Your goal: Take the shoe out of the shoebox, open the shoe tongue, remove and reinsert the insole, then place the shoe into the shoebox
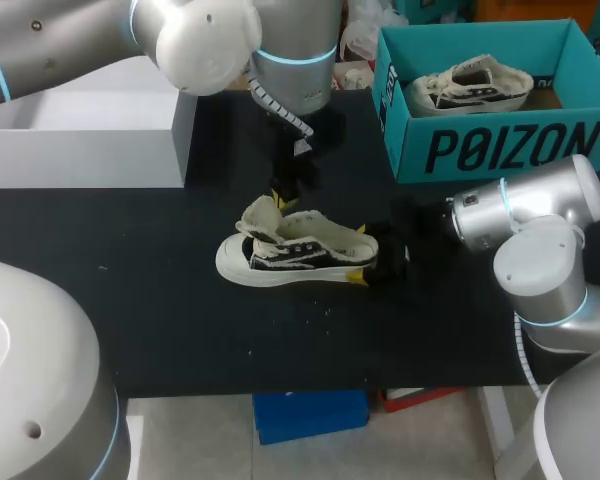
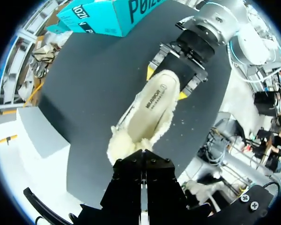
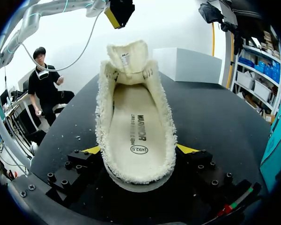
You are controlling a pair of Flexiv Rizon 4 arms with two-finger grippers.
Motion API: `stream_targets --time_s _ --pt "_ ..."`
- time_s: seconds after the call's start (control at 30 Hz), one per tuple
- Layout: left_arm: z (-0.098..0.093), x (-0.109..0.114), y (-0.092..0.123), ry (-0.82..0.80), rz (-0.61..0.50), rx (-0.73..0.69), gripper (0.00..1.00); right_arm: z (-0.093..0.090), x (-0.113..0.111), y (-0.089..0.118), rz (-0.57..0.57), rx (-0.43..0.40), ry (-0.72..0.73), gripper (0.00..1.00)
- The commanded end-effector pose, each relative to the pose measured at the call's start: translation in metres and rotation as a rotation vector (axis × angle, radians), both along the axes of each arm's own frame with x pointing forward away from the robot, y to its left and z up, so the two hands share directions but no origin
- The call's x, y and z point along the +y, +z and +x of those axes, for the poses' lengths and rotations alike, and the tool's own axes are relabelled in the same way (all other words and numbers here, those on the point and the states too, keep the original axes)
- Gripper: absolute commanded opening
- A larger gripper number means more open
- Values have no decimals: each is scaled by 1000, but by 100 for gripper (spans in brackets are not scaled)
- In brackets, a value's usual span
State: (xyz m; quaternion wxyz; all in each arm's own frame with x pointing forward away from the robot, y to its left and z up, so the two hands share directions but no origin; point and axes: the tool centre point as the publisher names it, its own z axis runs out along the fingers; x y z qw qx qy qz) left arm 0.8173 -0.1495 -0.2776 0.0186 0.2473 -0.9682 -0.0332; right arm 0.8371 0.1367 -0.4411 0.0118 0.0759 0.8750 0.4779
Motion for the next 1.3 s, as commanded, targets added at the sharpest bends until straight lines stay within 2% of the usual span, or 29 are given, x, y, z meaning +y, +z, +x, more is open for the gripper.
stream_targets --time_s 0.03,0.1,0.17,0.37,0.77,1.0,1.3 --pt "7 0 -2 -469 -70 129 0 1 -1 -3 -1 2 -1 0" --pt "9 -2 -3 -590 -110 112 0 1 -1 -3 -1 2 -1 0" --pt "10 -4 -4 -669 -204 104 0 1 -1 -3 -1 2 -1 0" --pt "21 -9 -9 -709 -392 98 0 1 -1 -3 -1 2 -1 0" --pt "21 -9 -9 -709 -392 98 0 1 -1 -3 -1 2 -1 0" --pt "17 -9 -37 -593 -400 156 0 1 -1 -3 -1 2 -1 0" --pt "14 -18 -49 -567 -413 147 0 1 -1 -3 -1 2 -1 0"
